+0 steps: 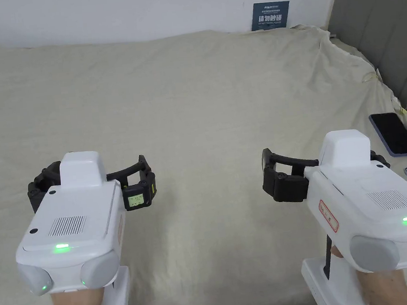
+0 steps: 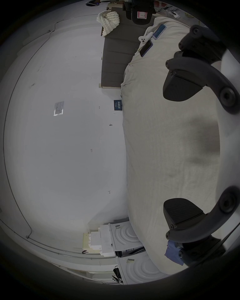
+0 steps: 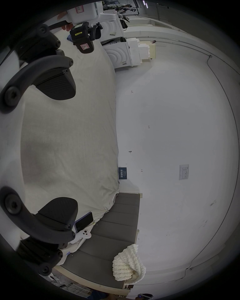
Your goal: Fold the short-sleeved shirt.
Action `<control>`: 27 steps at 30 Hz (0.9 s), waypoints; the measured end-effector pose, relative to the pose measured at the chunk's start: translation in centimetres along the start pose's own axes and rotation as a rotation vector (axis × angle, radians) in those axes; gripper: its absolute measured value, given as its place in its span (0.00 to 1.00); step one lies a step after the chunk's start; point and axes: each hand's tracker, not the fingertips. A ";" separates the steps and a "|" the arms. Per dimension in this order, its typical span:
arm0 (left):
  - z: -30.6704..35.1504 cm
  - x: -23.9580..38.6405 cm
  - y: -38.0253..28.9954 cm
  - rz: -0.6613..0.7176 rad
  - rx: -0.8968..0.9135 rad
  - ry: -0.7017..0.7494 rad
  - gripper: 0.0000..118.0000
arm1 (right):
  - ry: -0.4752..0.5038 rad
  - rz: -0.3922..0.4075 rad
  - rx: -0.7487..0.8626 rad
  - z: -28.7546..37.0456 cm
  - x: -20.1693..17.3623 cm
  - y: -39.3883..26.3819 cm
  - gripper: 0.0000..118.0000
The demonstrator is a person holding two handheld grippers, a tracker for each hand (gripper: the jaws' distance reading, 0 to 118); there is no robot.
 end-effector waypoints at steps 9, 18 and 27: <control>0.0 0.1 0.0 -0.008 -0.001 -0.002 1.00 | 0.003 0.001 -0.002 0.0 0.0 -0.1 1.00; 0.0 0.3 0.0 -0.009 -0.001 -0.011 1.00 | -0.001 0.006 0.001 0.0 0.0 0.0 1.00; 0.1 0.5 0.3 -0.009 0.002 -0.019 1.00 | 0.003 0.004 0.006 0.1 0.0 0.1 1.00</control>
